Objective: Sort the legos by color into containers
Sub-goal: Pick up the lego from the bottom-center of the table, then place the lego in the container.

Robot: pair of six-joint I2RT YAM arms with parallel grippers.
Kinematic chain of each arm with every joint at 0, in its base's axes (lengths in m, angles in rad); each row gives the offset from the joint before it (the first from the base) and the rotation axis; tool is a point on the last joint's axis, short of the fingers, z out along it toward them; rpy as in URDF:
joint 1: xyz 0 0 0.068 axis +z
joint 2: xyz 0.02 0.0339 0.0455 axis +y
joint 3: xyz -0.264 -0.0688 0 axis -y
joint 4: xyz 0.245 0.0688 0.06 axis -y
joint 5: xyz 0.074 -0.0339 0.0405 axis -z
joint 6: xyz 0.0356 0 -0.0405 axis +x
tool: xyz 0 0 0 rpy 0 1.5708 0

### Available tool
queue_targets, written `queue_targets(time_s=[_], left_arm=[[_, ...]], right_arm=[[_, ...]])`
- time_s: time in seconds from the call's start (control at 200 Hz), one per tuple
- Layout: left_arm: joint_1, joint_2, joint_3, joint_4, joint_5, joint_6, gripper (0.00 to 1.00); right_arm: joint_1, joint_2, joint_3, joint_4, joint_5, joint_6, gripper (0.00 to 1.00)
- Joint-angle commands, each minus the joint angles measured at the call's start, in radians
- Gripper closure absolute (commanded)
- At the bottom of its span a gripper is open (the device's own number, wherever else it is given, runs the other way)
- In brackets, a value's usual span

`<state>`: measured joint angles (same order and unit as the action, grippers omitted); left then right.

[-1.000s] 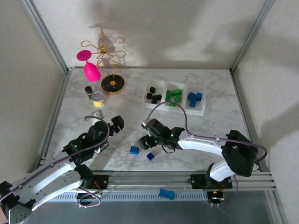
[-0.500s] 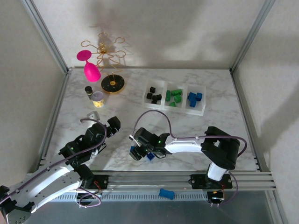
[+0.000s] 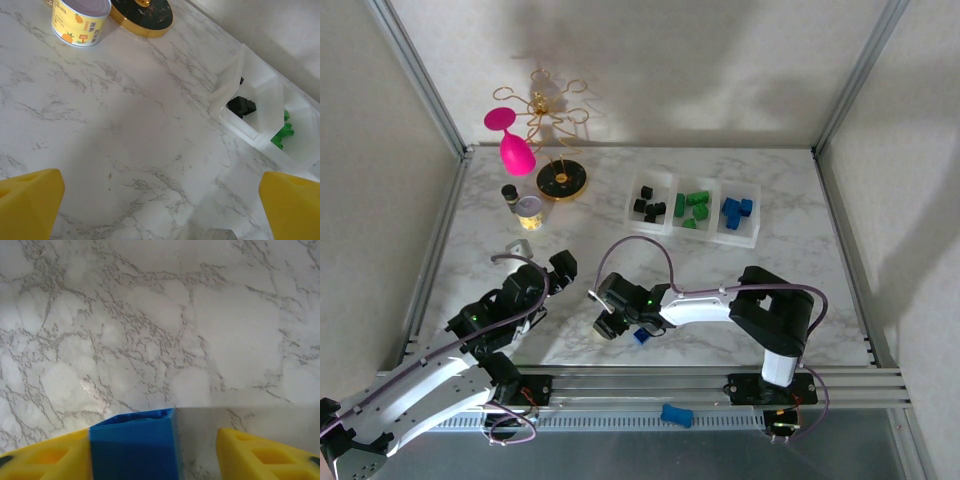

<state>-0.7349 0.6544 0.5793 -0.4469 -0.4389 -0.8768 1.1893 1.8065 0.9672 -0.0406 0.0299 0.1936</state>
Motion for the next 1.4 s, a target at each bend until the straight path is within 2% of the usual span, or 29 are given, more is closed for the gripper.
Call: queue_targets(time_s=[0.0,0.225,0.395,0.521,0.711,0.981,1.207,1.297,1.397], left_arm=[[0.011,-0.001,-0.010,-0.010,-0.027,-0.013,0.01],[0.014,0.003,-0.010,0.003,-0.024,-0.005,0.00],[0.015,0.008,0.001,0.010,-0.017,0.002,0.00],[0.015,0.022,0.017,0.042,-0.001,0.030,0.00],[0.015,0.092,0.044,0.130,0.057,0.081,0.00],[0.014,0.241,0.117,0.228,0.175,0.167,0.01],[0.009,0.355,0.159,0.306,0.232,0.191,0.01],[0.006,0.388,0.175,0.325,0.241,0.194,0.00],[0.005,0.412,0.179,0.358,0.246,0.193,0.00]], right_arm=[[0.012,0.014,0.024,0.001,0.010,-0.011,0.45],[0.011,-0.004,0.022,-0.010,0.014,0.003,0.64],[-0.005,-0.049,0.021,-0.025,0.020,0.028,0.68],[-0.056,-0.112,0.027,-0.060,0.019,0.066,0.69],[-0.169,-0.221,0.045,-0.145,0.044,0.121,0.69],[-0.413,-0.313,0.077,-0.267,0.140,0.179,0.71],[-0.612,-0.285,0.131,-0.291,0.243,0.198,0.70],[-0.668,-0.256,0.151,-0.254,0.251,0.194,0.70],[-0.710,-0.185,0.202,-0.253,0.317,0.178,0.70]])
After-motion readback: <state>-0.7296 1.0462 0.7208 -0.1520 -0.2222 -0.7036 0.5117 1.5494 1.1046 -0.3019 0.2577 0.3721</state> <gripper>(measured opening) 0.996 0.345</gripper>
